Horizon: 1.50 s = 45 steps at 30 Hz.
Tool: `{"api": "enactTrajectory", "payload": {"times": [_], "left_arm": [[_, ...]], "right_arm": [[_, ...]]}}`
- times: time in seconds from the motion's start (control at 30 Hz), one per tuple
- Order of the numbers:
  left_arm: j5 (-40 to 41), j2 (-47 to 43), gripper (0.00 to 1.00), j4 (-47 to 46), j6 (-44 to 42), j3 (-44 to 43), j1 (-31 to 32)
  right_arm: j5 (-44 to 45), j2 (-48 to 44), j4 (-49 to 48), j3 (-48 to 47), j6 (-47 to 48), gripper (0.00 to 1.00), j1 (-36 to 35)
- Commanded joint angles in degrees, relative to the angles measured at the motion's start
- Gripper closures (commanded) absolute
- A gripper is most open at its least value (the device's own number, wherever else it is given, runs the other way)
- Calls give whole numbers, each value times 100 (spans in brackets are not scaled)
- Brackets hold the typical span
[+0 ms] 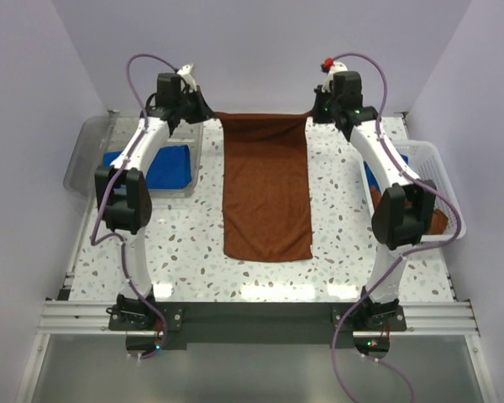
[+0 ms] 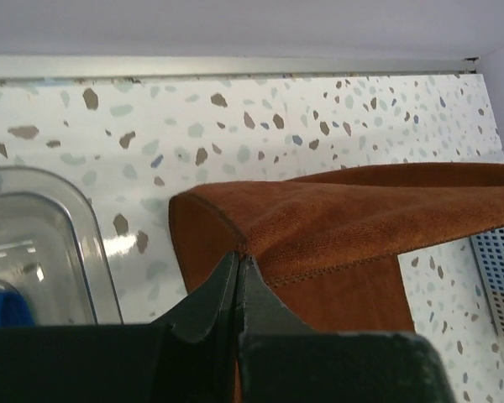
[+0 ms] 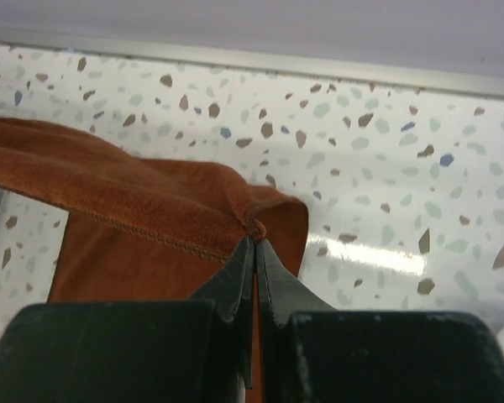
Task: Fold and stack the towels
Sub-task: Flatten out the crumpled towel, then fold the towel
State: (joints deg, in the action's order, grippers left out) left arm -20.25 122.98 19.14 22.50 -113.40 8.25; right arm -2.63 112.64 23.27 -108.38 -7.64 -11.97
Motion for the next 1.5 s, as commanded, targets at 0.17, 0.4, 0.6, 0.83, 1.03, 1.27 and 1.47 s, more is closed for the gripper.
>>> {"api": "enactTrajectory", "payload": {"times": [0.17, 0.4, 0.6, 0.83, 1.03, 1.27, 1.47], "left_arm": [[-32, -1961, 100, 476, 536, 2118, -104], [-76, -2972, 100, 679, 633, 3403, 97], [30, -3780, 100, 679, 905, 4361, 229], [232, -4616, 100, 1013, 1054, 5152, 589], [408, -5090, 100, 794, 1370, 6373, 950], [302, -5100, 100, -75, 1661, 7867, 1099], [267, -4757, 100, -454, 1670, 8167, 1267]], "right_arm": [[60, -1736, 916, 1863, -404, 100, 54], [-53, -2580, 1180, 3049, -774, 100, 63], [-211, -3212, 1399, 3700, -950, 100, 54], [-580, -3907, 2111, 4315, -1107, 100, 54], [-773, -4408, 2148, 5236, -1511, 100, 45], [-1090, -4418, 1322, 6653, -2232, 100, 45], [-1038, -4067, 706, 7260, -2427, 100, 45]]}}
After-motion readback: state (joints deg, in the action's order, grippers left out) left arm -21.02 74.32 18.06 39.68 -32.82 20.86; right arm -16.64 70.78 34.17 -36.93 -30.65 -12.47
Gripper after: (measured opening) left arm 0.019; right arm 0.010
